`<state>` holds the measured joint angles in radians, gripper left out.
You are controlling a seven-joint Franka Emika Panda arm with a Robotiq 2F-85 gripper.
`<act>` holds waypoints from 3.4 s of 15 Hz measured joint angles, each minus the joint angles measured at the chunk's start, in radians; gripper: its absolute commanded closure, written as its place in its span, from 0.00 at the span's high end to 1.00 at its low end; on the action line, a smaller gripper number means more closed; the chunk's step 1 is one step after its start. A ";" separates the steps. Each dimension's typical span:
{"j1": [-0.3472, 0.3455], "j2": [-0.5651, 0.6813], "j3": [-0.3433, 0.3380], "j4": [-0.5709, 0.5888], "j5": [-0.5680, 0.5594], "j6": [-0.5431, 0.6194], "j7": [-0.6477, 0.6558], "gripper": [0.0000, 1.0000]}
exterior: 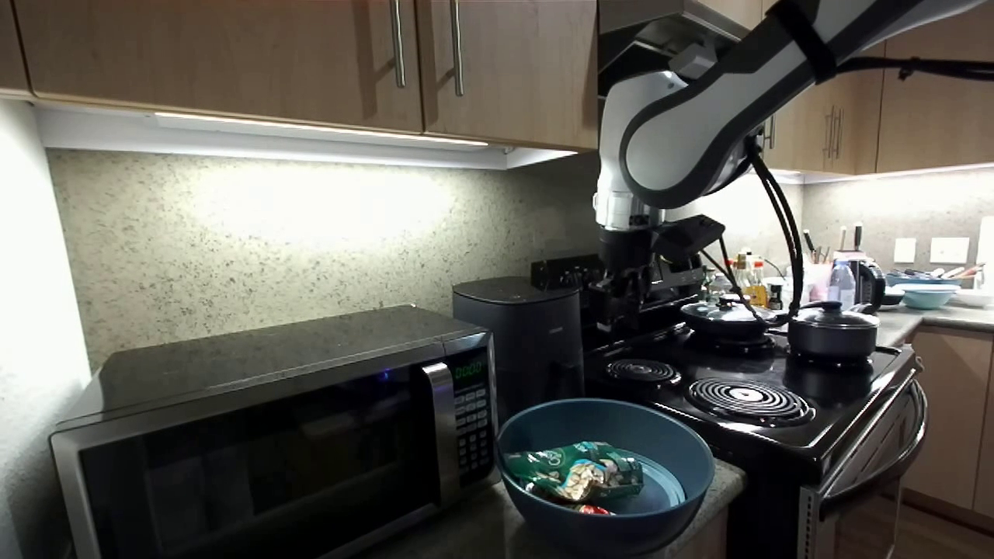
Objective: Remove the green, red and blue sachets from the bowl, respectively
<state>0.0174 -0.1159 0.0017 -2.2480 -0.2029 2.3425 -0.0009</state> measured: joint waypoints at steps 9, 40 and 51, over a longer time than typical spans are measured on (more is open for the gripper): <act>0.051 0.070 0.027 -0.001 0.134 -0.121 -0.198 1.00; 0.029 0.487 0.119 0.204 0.125 -0.162 -0.582 0.09; 0.004 0.444 0.121 0.232 0.144 -0.145 -0.553 0.06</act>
<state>0.0211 0.3284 0.1229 -2.0162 -0.0587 2.1972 -0.5541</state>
